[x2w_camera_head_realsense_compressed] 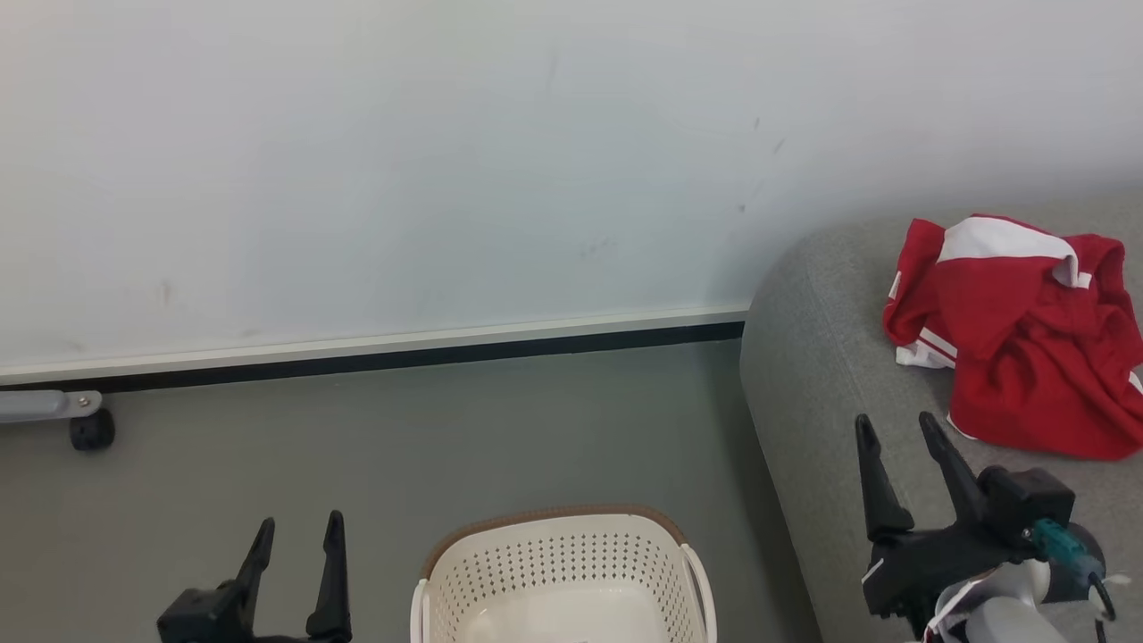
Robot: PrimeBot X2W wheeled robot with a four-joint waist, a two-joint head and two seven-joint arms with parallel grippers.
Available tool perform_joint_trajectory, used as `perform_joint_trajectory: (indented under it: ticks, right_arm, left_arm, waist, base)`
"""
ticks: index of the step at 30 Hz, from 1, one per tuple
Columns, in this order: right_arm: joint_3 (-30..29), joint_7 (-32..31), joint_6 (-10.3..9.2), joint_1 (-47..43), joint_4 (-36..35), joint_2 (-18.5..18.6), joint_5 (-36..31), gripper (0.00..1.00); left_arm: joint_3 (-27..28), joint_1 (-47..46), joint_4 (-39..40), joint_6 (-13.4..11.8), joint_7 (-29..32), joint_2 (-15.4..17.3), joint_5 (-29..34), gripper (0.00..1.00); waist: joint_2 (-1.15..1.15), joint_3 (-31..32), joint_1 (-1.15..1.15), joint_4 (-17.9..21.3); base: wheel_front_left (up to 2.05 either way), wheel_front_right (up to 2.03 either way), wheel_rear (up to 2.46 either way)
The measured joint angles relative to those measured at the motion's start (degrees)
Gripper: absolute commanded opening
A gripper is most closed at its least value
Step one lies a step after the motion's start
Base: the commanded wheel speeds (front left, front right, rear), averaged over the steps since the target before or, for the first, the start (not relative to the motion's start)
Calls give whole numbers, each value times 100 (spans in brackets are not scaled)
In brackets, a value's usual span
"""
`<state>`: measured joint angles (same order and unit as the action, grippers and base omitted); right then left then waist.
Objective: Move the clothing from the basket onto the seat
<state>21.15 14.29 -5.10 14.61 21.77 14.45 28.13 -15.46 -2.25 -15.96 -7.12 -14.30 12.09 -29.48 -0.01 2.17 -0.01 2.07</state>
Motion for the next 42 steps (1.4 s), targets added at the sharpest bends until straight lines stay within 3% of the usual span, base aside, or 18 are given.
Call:
perform_joint_trajectory:
  ticks: [10,20,42]
  right_arm:
    - [-169,0,-124,-853,-775,-154,-204,100]
    - [-445,0,-154,-1438,-1221,-205,-342,100]
    - [-823,0,-202,-1769,-1626,-334,-658,100]
  left_arm:
    - [480,654,427,0,0,-71,190,100]
    - [611,804,682,0,0,-193,308,100]
    - [709,872,813,0,0,-307,504,100]
  waist:
    - [1,142,1,-136]
    - [1,163,1,-149]
    - [1,132,1,-180]
  base:
    - [0,0,0]
    - [0,0,0]
    - [0,0,0]
